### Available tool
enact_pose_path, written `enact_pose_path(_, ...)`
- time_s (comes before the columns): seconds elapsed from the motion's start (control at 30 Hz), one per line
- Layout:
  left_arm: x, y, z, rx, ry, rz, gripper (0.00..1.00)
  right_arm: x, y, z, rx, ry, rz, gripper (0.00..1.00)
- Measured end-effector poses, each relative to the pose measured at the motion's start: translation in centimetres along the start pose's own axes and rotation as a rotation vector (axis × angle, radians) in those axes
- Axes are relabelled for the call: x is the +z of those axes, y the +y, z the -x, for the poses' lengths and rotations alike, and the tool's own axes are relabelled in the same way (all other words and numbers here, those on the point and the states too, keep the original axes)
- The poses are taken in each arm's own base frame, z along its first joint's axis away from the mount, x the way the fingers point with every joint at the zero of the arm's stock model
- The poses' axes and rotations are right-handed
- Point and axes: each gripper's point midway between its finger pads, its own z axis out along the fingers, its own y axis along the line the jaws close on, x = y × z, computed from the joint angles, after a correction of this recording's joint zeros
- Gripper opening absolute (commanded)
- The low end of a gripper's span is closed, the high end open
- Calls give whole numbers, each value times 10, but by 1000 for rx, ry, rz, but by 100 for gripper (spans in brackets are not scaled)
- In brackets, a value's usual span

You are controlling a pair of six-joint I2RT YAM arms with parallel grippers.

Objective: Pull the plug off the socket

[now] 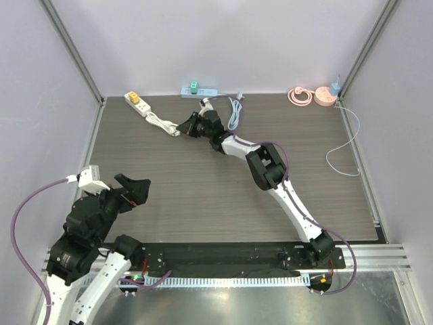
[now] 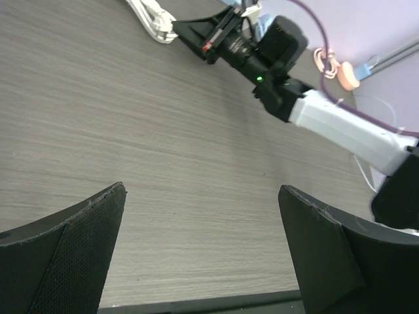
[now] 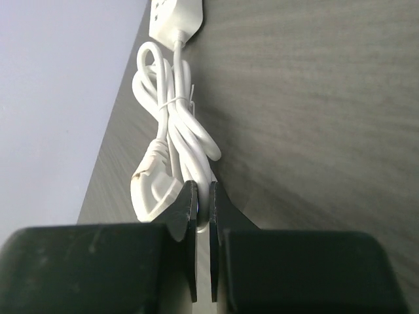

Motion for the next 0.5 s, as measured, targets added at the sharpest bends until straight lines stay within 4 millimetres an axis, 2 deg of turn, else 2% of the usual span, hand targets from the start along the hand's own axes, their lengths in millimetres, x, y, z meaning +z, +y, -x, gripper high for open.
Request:
enact_pose_path(0.1, 3, 3, -5, -3, 40, 38, 100, -17, 3, -11, 7, 59, -17, 1)
enact_pose_path(0.23, 6, 5, -9, -6, 81, 74, 100, -54, 9, -29, 11, 148, -46, 1)
enact_pose_path(0.43, 6, 2, -7, -29, 97, 88, 100, -124, 22, -59, -5, 266, -83, 1)
enact_pose_path(0.5, 9, 2, -6, -17, 106, 96, 100, -152, 27, -71, -10, 299, -92, 1)
